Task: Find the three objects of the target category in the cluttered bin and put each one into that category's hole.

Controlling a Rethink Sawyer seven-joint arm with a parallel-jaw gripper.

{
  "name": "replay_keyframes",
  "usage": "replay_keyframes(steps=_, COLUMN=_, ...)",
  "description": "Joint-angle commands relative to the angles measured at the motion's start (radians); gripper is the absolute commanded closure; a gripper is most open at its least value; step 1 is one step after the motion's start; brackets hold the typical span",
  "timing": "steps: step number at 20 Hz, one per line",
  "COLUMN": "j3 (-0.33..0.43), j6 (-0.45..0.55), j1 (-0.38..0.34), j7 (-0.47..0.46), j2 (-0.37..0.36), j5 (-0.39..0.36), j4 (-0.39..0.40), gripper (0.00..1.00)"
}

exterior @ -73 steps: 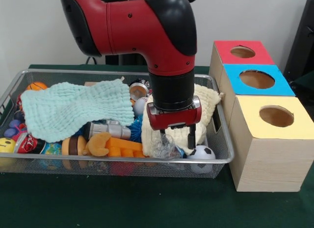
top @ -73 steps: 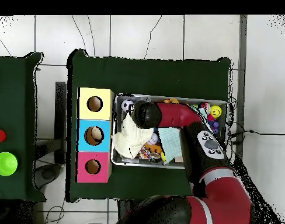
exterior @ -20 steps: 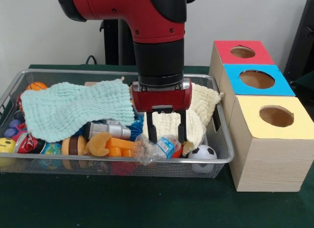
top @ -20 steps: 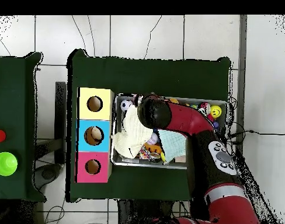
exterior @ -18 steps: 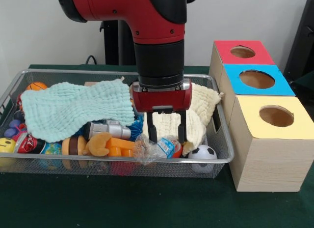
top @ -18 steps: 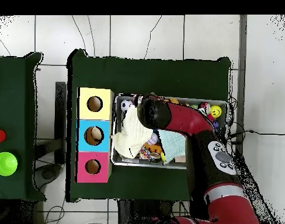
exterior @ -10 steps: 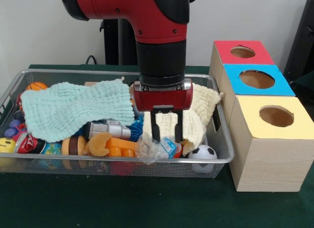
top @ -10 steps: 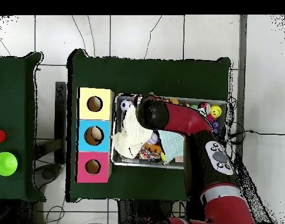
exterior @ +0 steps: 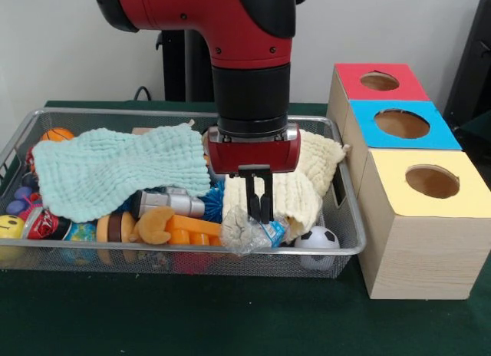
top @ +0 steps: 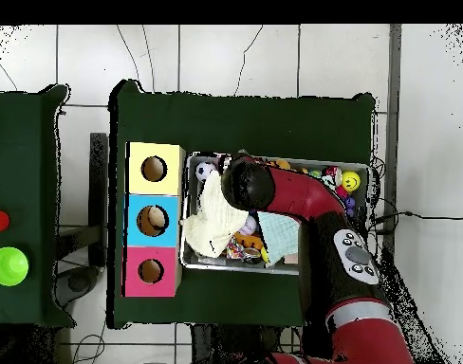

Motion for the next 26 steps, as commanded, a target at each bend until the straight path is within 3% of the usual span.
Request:
replay_keyframes(steps=1, j3=0.017, j6=0.022, j1=-0.011, j7=0.125, j2=0.030, j5=0.008, j4=0.007, gripper=1.00)
replay_keyframes(steps=10, j3=0.014, j6=0.024, j1=-0.007, j7=0.128, j2=0.025, j5=0.008, j4=0.016, gripper=1.00)
replay_keyframes(steps=26, j3=-0.074, j6=0.226, j1=0.065, j7=0.173, j2=-0.132, j5=0.046, j4=0.136, gripper=1.00)
